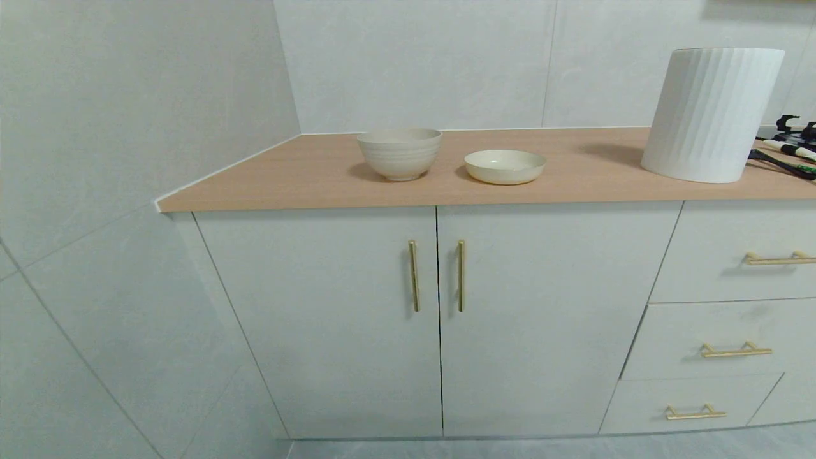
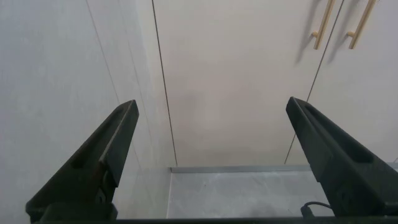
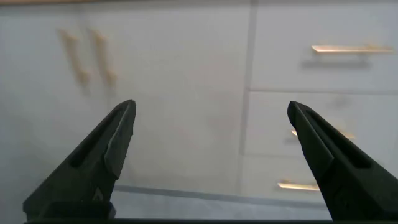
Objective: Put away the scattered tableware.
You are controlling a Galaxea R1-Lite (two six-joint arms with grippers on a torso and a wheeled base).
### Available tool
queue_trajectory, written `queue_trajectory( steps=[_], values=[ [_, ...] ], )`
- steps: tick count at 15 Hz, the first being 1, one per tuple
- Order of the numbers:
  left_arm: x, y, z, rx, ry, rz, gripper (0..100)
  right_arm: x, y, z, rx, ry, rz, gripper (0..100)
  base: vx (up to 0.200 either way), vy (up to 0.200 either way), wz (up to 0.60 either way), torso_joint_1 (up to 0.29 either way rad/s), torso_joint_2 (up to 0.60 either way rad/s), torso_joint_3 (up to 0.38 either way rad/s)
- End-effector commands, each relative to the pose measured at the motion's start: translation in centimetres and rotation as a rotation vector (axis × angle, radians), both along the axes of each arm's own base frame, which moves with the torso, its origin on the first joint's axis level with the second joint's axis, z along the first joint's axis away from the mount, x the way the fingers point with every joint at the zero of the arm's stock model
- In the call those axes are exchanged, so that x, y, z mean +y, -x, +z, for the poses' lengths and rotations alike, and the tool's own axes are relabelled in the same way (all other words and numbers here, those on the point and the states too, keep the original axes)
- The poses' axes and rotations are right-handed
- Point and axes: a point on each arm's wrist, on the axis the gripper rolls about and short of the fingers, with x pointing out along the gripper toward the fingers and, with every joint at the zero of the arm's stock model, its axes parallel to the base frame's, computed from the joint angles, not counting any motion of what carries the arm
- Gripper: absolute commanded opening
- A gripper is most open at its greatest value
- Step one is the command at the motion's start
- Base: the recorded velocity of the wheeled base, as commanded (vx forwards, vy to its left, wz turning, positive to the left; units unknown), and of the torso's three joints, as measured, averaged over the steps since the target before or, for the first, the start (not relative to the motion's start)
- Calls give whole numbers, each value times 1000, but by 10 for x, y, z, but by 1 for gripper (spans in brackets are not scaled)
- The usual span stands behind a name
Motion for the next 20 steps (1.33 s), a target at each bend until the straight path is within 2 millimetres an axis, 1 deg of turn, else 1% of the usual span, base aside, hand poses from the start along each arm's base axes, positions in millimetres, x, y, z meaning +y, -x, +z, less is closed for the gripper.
queue_trajectory(
  steps=[1, 3, 4, 6, 7, 9, 10, 12, 13, 14, 16, 17, 18, 20],
  values=[
    [0, 0, 0, 0, 0, 0, 100, 2, -22, 24, 155, -8, 159, 100, 0, 0, 0, 0, 0, 0],
    [0, 0, 0, 0, 0, 0, 100, 5, -35, 27, 239, -9, 260, 100, 0, 0, 0, 0, 0, 0],
    [0, 0, 0, 0, 0, 0, 100, 8, -54, 38, 330, -17, 338, 100, 0, 0, 0, 0, 0, 0],
    [0, 0, 0, 0, 0, 0, 100, 13, -88, 51, 455, -20, 368, 100, 0, 0, 0, 0, 0, 0],
    [0, 0, 0, 0, 0, 0, 100, 18, -100, 56, 491, -12, 410, 100, 0, 0, 0, 0, 0, 0],
    [0, 0, 0, 0, 0, 0, 100, 38, -132, 63, 548, 17, 530, 100, 0, 0, 0, 0, 0, 0],
    [0, 0, 0, 0, 0, 0, 100, 47, -148, 63, 571, 24, 557, 100, 0, 0, 0, 0, 0, 0],
    [0, 0, 0, 0, 0, 0, 100, 69, -188, 60, 589, 24, 596, 100, 0, 0, 0, 0, 0, 0],
    [0, 0, 0, 0, 0, 0, 100, 71, -193, 59, 590, 24, 599, 100, 0, 0, 0, 0, 0, 0],
    [0, 0, 0, 0, 0, 0, 100, 88, -216, 56, 569, 31, 628, 100, 0, 0, 0, 0, 0, 0],
    [0, 0, 0, 0, 0, 0, 100, 105, -240, 51, 583, 34, 640, 100, 0, 0, 0, 0, 0, 0],
    [0, 0, 0, 0, 0, 0, 100, 110, -245, 51, 587, 38, 647, 100, 0, 0, 0, 0, 0, 0],
    [0, 0, 0, 0, 0, 0, 100, 122, -263, 51, 589, 39, 657, 100, 0, 0, 0, 0, 0, 0],
    [0, 0, 0, 0, 0, 0, 100, 141, -282, 48, 597, 46, 684, 100, 0, 0, 0, 0, 0, 0]
  ],
)
